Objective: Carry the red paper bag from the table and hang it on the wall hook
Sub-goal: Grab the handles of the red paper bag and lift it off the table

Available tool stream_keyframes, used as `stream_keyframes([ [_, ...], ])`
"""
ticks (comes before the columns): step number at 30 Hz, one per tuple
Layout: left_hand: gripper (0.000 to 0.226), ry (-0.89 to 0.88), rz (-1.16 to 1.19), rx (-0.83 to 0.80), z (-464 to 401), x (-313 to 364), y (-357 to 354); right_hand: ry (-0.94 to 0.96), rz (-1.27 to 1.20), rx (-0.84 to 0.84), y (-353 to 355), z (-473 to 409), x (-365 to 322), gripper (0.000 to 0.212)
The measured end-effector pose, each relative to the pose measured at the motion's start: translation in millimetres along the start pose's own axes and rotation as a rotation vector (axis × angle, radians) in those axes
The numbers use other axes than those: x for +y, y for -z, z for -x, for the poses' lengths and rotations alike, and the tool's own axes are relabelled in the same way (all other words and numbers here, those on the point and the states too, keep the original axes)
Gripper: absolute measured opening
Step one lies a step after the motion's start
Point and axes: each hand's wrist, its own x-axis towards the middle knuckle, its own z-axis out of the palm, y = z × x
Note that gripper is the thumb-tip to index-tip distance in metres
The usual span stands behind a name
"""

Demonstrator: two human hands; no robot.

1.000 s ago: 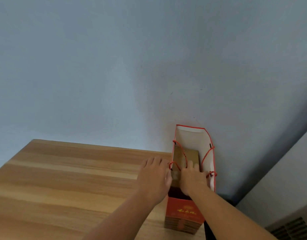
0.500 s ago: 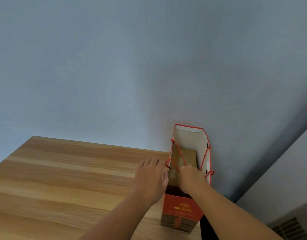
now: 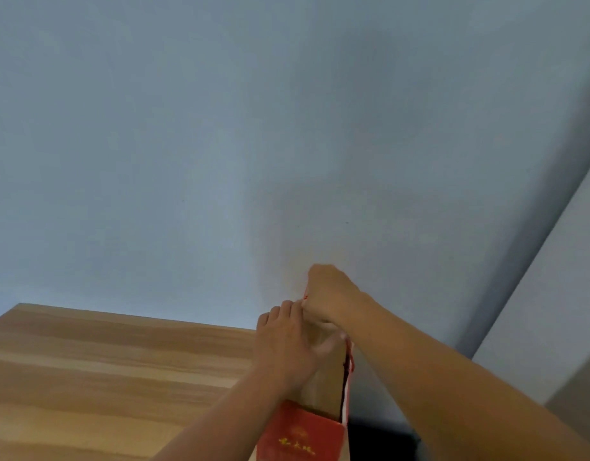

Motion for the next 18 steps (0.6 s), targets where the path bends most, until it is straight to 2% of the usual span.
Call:
stream_keyframes([
  [3, 0.082, 0.092, 0.105, -0.015, 3, 11, 12, -0.058, -0.085, -0.071, 8, 5, -7, 0.029],
  [8, 0.028, 0.151, 0.158, 0.128, 11, 6, 22, -0.041, -0.191, -0.196, 20, 22, -16, 0.01],
  [10, 0.018, 0.137, 0.148, 0.132, 16, -2, 31, 0.008, -0.169, -0.202, 22, 28, -18, 0.017],
  [14, 0.019, 0.004, -0.044, 0.089, 32, -25, 57, 0.127, -0.037, -0.268, 20, 44, -31, 0.034],
  [18, 0.018, 0.034, -0.072, 0.093, 59, -61, 98, 0.287, 0.031, -0.322, 0, 61, -64, 0.023],
])
